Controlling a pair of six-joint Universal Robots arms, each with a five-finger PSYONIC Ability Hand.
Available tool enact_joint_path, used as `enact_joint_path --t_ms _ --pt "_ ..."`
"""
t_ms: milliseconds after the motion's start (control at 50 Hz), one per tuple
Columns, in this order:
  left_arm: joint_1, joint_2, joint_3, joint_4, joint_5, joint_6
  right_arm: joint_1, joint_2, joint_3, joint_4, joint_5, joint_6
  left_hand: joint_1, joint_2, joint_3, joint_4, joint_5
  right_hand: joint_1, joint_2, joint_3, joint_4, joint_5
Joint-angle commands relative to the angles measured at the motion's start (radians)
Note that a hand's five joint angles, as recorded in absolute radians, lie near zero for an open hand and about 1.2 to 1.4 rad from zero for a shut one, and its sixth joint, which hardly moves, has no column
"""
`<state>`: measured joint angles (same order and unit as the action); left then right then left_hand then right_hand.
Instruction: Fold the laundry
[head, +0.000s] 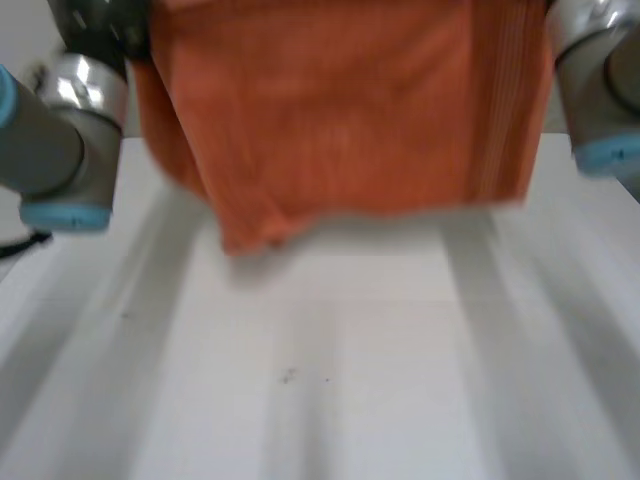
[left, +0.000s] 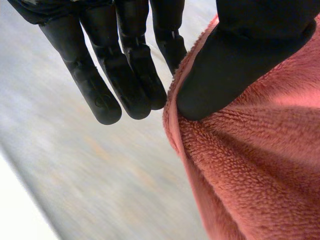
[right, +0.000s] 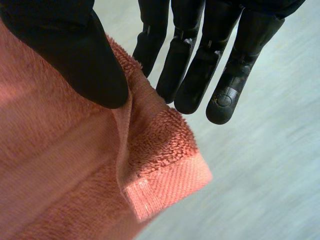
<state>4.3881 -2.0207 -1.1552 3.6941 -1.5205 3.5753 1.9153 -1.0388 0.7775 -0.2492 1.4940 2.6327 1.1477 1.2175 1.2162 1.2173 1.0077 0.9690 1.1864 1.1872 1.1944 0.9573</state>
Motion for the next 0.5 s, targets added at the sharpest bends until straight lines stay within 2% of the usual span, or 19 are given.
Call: enact_joint_path --t_ms 20,80,160,180,260,420,500 --pt "-0.010 0.170 -0.098 0.242 -0.082 -0.006 0.002 -0.164 0.137 -0.420 0.005 0.058 0.249 0.179 0.180 0.179 0.214 0.427 0.210 0.209 0.202 0.264" --pt "-0.013 0.188 -0.155 0.237 -0.084 -0.006 -0.001 -0.191 0.256 -0.415 -0.021 0.073 0.249 0.179 0.180 0.179 0.214 0.427 0.210 0.209 0.202 0.264" --pt "-0.029 0.235 -0.360 0.208 -0.084 -0.007 -0.012 -0.204 0.458 -0.383 -0.096 0.104 0.249 0.179 0.180 0.179 0.214 0.427 0.210 0.209 0.202 0.264" --pt "-0.033 0.240 -0.424 0.204 -0.086 -0.007 -0.012 -0.204 0.459 -0.383 -0.097 0.104 0.249 0.179 0.180 0.179 0.214 0.427 0.210 0.209 0.202 0.264" --pt "-0.042 0.231 -0.535 0.199 -0.087 -0.010 -0.013 -0.227 0.627 -0.287 -0.162 0.109 0.249 0.179 0.180 0.179 0.214 0.427 0.210 0.209 0.202 0.264" --pt "-0.093 0.122 -0.709 0.145 -0.089 -0.010 -0.035 -0.196 0.801 -0.105 -0.181 0.104 0.249 0.179 0.180 0.179 0.214 0.427 0.210 0.209 0.202 0.264" --pt "-0.133 0.091 -0.741 0.035 -0.099 -0.012 -0.073 -0.187 0.839 -0.067 -0.178 0.102 0.249 0.179 0.180 0.179 0.214 0.427 0.210 0.209 0.202 0.264"
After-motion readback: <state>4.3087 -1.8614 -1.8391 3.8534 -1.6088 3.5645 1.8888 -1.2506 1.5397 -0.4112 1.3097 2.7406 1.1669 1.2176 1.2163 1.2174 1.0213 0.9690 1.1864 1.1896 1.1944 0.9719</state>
